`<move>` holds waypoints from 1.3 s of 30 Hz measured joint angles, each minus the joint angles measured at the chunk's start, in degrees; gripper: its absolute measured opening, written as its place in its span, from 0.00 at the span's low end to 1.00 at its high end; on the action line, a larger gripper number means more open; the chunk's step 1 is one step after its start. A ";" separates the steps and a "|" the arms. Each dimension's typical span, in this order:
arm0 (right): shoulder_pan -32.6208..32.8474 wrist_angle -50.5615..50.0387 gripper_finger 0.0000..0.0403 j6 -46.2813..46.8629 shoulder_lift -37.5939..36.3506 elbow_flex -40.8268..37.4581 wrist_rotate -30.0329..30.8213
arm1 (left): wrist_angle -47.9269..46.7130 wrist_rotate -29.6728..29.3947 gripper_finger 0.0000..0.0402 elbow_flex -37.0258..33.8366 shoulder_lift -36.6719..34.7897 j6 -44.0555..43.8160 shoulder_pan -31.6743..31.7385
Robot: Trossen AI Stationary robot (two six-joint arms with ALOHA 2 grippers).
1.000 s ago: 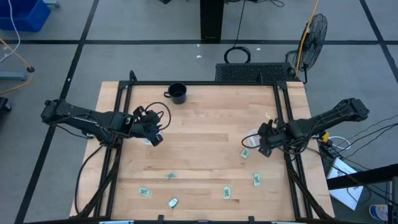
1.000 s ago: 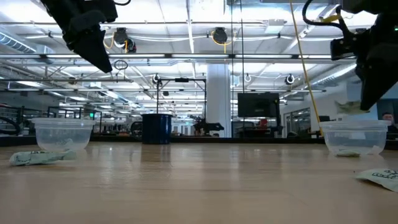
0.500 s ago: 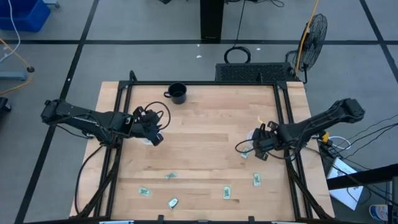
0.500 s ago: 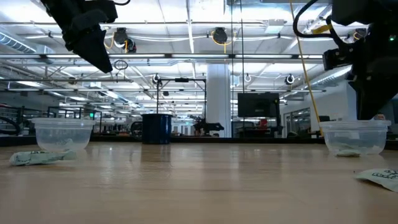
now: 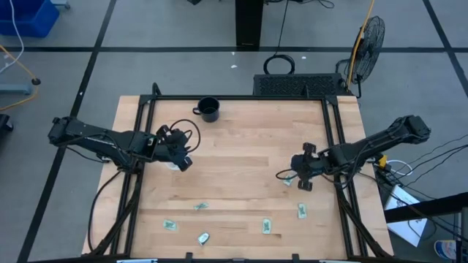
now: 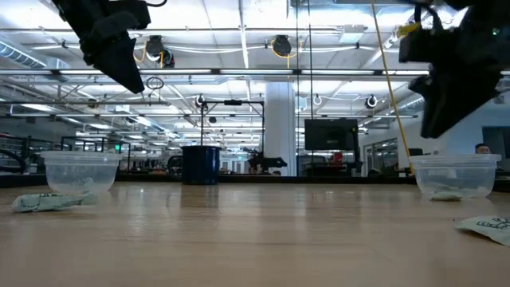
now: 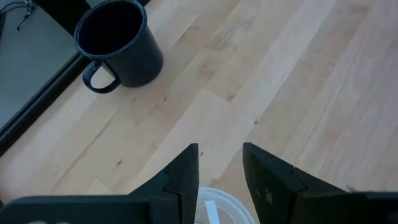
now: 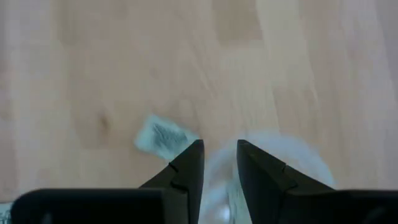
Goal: Pick and place Stevia / Truvia into bins
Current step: Put the stevia packet into the right container
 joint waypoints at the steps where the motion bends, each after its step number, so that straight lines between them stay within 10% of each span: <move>1: 0.24 2.23 0.21 -3.41 -0.15 0.00 -0.01 | 0.00 0.01 0.33 0.00 -0.01 -0.43 0.00; 7: 2.16 13.59 0.21 -15.28 1.13 0.09 -3.28 | 0.00 0.10 0.33 0.00 -0.01 -2.57 -0.10; 39: 4.50 11.18 0.33 -5.94 22.97 0.15 -5.86 | 0.26 0.08 0.33 -0.02 0.01 -3.42 -0.15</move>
